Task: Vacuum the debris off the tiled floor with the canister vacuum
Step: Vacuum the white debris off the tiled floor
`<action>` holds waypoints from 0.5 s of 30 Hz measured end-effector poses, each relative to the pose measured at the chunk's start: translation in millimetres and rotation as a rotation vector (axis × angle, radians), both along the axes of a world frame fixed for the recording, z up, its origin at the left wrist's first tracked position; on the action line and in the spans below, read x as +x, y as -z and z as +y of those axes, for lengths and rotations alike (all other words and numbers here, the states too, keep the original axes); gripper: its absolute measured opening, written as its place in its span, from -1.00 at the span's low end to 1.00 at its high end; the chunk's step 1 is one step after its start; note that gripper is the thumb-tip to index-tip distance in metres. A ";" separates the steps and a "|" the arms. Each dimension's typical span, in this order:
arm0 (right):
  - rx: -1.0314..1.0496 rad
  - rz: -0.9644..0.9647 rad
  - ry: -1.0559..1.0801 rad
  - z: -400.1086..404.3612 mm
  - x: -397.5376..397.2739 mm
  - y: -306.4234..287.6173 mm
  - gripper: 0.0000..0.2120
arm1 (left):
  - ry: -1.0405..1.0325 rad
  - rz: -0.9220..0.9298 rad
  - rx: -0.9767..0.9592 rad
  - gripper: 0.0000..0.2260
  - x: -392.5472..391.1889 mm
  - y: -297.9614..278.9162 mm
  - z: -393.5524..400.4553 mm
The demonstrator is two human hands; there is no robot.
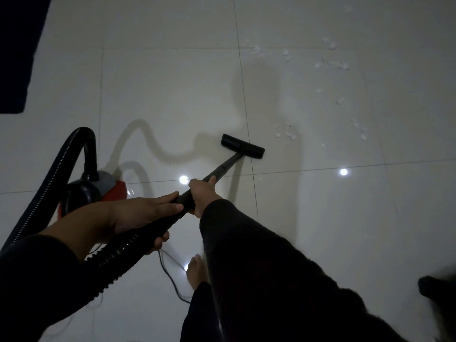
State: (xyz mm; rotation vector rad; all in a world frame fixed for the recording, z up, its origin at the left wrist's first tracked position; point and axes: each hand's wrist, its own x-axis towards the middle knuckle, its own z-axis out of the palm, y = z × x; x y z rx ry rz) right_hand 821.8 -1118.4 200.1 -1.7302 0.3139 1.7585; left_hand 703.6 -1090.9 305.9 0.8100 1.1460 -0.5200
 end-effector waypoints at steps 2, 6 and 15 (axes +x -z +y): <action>-0.005 0.026 0.054 -9.5 -17.5 -3.3 -0.20 | 0.087 0.035 0.029 -0.53 -16.9 -1.4 -1.7; -0.015 0.056 0.129 -21.9 -43.0 -9.5 -0.19 | 0.223 0.078 0.092 -0.46 -46.1 3.0 -4.7; -0.032 0.054 0.239 -50.9 -68.6 -15.3 -0.18 | 0.312 0.034 0.077 -0.28 -72.5 9.9 -12.2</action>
